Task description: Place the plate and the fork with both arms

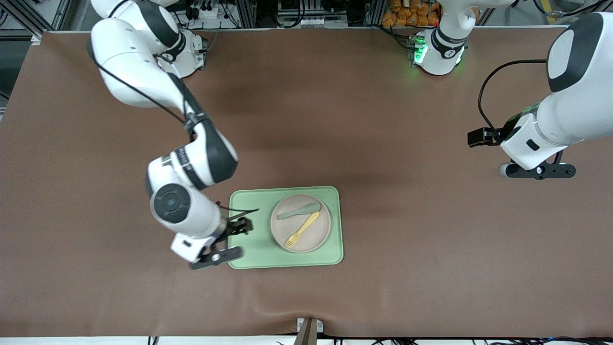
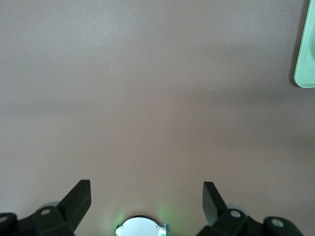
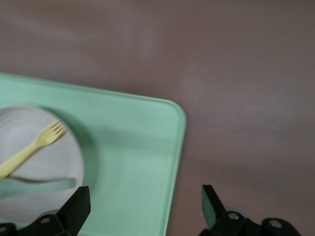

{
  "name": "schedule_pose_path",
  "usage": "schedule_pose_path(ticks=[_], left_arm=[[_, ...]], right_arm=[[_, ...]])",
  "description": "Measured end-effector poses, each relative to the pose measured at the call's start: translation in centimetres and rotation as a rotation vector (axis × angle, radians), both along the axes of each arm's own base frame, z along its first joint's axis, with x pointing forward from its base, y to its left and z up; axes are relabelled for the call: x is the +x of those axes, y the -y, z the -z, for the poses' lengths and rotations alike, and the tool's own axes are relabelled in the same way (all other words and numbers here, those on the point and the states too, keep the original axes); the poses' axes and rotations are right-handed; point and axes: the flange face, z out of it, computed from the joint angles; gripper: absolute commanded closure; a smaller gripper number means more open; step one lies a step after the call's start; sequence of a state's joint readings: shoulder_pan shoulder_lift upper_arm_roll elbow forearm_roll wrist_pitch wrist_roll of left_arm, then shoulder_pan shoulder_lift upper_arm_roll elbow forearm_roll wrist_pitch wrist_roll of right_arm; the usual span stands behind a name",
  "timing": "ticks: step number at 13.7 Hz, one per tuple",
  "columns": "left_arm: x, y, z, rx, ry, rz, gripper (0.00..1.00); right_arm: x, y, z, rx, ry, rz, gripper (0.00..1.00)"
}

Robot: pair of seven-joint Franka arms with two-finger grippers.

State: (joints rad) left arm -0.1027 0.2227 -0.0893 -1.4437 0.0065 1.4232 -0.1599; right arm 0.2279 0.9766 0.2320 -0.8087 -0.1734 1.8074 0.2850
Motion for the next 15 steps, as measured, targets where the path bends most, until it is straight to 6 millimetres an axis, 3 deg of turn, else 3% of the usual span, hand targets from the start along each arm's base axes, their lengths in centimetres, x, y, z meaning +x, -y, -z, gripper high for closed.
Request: schedule_pose_path(ticks=[2,4,8,10,11,15], left_arm=[[0.0,0.1,0.0,0.0,0.0,0.001,0.0],[0.0,0.2,0.0,0.0,-0.001,0.003,0.0],[0.3,0.4,1.2,0.001,-0.018,0.006,0.0],[0.9,0.6,2.0,-0.001,-0.015,0.007,0.0],[1.2,0.7,2.4,-0.004,-0.006,0.008,0.0],[2.1,2.4,4.7,-0.007,-0.013,0.033,0.0]], right_arm=[[1.3,4.4,0.6,0.003,-0.013,0.163,0.0],[1.7,5.2,1.5,0.014,-0.011,0.25,0.0],[-0.1,0.7,4.0,0.001,-0.042,0.308,0.0],[-0.1,-0.2,4.0,0.02,-0.015,0.355,0.0],[0.1,-0.5,3.8,0.037,0.005,0.398,0.08],[-0.9,-4.3,5.6,0.067,0.023,0.453,0.12]])
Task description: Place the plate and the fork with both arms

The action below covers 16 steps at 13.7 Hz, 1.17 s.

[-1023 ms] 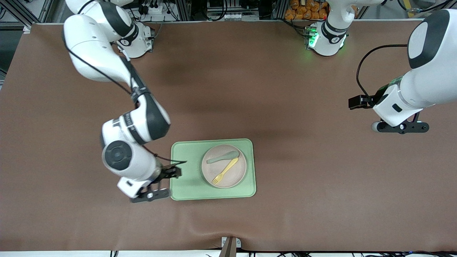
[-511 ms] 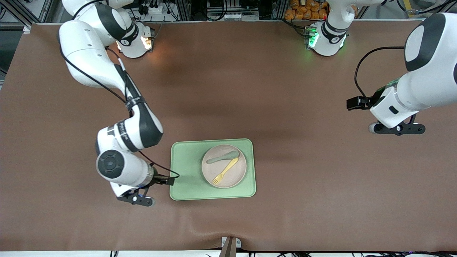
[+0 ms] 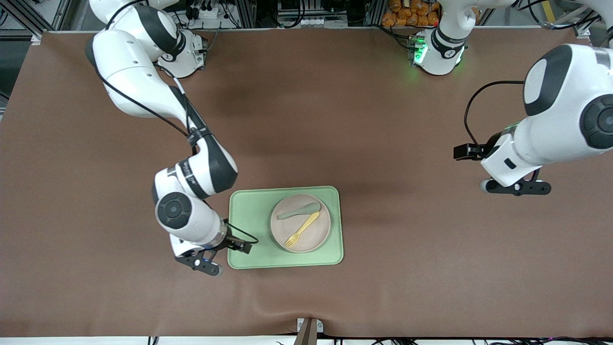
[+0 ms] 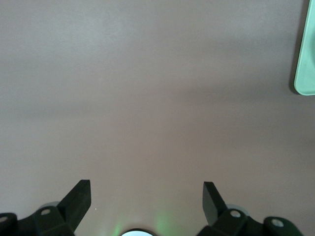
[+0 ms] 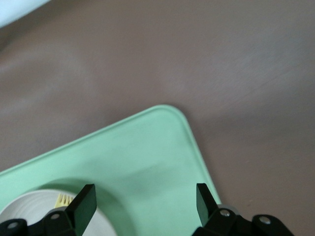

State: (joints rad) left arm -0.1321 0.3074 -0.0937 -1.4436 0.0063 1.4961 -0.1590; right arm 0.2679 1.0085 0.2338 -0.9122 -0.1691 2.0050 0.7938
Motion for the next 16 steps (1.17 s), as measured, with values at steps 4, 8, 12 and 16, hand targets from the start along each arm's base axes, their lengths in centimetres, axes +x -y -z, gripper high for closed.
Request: schedule_pose_path(ticks=[4,8,12,16], left_arm=[[0.2,1.9,1.9,0.002,-0.021,0.03,0.0],[0.1,2.7,2.3,0.002,-0.026,0.043,0.0],[0.4,3.5,2.6,-0.003,-0.006,0.052,0.0],[0.8,3.4,2.9,-0.006,0.006,0.048,0.0]], right_arm=[[-1.2,-3.0,1.3,-0.001,0.015,-0.071,0.08],[-2.3,-6.7,0.1,0.042,0.06,-0.06,0.12],[-4.2,-11.3,0.6,0.128,0.07,0.25,0.19],[-4.4,-12.2,3.9,0.178,0.039,0.501,0.24]])
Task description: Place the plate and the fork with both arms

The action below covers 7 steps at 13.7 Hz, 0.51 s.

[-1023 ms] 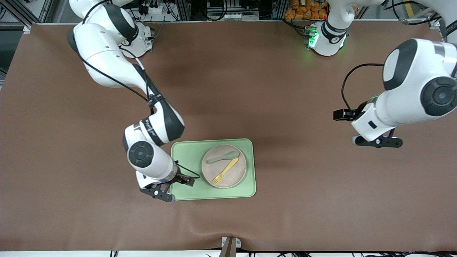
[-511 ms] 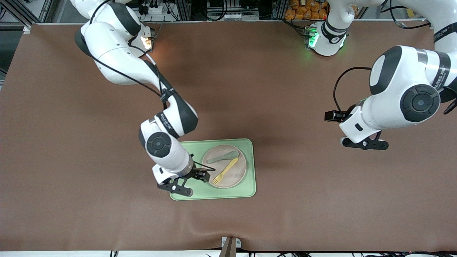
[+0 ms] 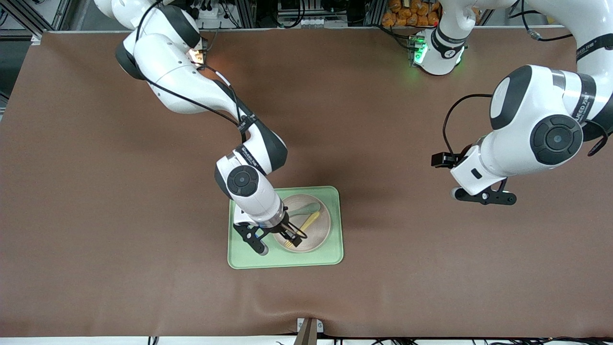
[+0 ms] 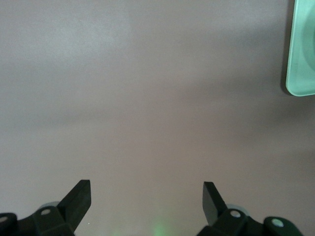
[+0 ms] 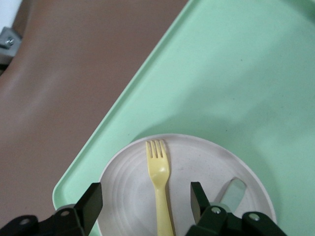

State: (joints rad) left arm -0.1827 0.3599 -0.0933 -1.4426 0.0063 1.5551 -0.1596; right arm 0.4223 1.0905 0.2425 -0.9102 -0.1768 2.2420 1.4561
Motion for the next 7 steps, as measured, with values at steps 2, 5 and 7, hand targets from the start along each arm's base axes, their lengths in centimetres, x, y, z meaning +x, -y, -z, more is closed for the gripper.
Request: schedule_pose_path(ticks=[2,5,7], left_arm=[[0.1,0.0,0.4,0.0,-0.003,0.0,0.0],[0.2,0.0,0.6,0.0,-0.004,0.0,0.0],[0.2,0.0,0.6,0.0,-0.003,-0.001,0.0]], right_arm=[[0.0,0.0,1.4,0.015,-0.012,0.06,0.25],[-0.3,-0.5,3.6,0.033,-0.018,0.093,0.28],[-0.5,-1.0,4.1,0.047,-0.009,0.102,0.3]])
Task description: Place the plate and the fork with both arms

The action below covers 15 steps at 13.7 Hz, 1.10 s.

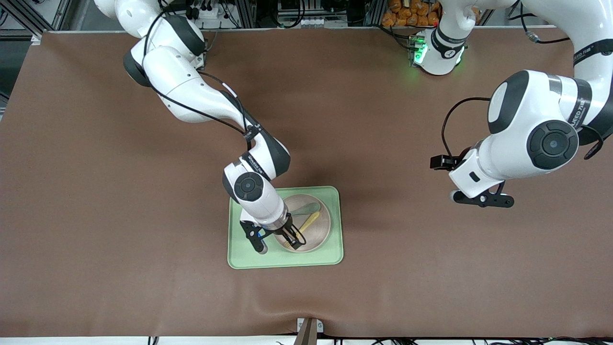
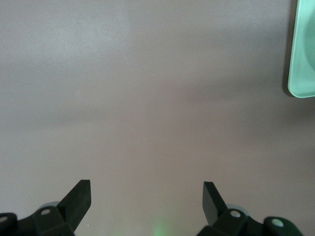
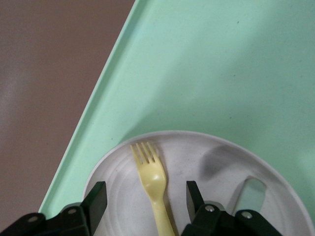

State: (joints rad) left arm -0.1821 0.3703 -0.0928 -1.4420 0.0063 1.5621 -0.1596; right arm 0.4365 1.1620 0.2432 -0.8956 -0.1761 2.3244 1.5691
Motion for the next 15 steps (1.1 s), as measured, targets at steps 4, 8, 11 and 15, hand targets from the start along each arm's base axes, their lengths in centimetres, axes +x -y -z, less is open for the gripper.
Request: schedule_pose_path(ticks=[4,8,11,15], left_arm=[[0.1,-0.2,0.0,0.001,0.001,-0.004,0.0],[0.0,-0.1,0.0,0.0,0.001,-0.001,0.0],[0.0,0.0,0.0,0.0,0.001,0.0,0.0],[0.0,0.0,0.0,0.0,0.001,0.0,0.0]], right_arm=[[-0.4,-0.9,-0.1,0.007,0.002,0.003,0.32],[-0.7,-1.4,-0.2,0.012,0.006,0.0,0.38],[-0.7,-1.4,0.5,0.013,0.006,0.0,0.59],[-1.0,-1.7,1.9,0.014,0.008,-0.004,0.6]])
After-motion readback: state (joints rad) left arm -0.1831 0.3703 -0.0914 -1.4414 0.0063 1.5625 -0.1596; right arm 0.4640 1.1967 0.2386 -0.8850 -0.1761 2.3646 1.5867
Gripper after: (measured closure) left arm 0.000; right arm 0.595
